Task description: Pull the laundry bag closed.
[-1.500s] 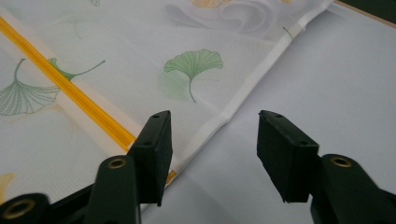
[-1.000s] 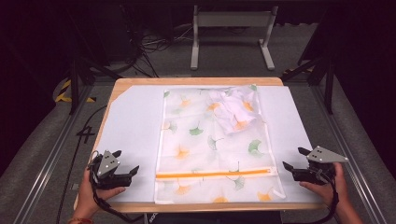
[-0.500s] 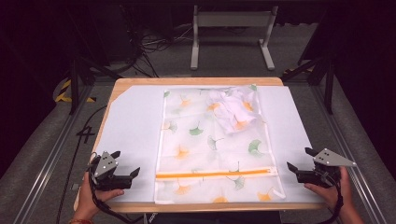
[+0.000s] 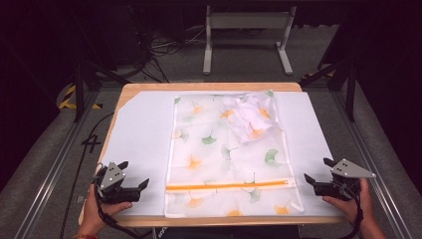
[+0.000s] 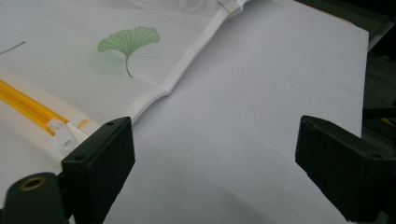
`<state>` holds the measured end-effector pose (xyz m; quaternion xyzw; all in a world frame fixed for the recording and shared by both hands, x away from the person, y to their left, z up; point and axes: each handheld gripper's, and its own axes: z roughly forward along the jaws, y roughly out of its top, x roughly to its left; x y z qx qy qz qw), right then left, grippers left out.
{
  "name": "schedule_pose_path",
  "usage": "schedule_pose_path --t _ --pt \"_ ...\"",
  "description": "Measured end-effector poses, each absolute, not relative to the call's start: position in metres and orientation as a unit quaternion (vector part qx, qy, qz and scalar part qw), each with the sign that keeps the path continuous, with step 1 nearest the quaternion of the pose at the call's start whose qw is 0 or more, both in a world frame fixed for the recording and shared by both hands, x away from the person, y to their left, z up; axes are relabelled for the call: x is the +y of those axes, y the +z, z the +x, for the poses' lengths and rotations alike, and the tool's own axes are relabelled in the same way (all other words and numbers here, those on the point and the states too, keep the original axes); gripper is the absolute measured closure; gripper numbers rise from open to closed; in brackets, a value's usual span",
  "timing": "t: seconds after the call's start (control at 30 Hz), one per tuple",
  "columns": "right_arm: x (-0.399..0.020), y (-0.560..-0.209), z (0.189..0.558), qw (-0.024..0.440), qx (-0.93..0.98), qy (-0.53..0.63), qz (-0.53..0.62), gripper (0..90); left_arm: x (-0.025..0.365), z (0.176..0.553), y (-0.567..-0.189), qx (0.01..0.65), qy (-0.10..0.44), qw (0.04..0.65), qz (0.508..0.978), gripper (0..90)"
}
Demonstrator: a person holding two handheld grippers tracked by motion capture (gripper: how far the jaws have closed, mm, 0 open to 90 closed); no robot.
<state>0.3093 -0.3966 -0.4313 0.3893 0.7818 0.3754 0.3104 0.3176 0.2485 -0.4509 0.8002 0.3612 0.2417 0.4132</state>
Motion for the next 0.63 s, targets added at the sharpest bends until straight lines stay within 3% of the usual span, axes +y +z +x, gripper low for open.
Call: schedule_pose_path --t 0.63 --pt "-0.3965 -0.4308 0.3095 0.314 0.779 0.376 0.392 12.5 0.2458 0.3174 -0.4509 0.357 0.241 0.411 0.804 8.5"
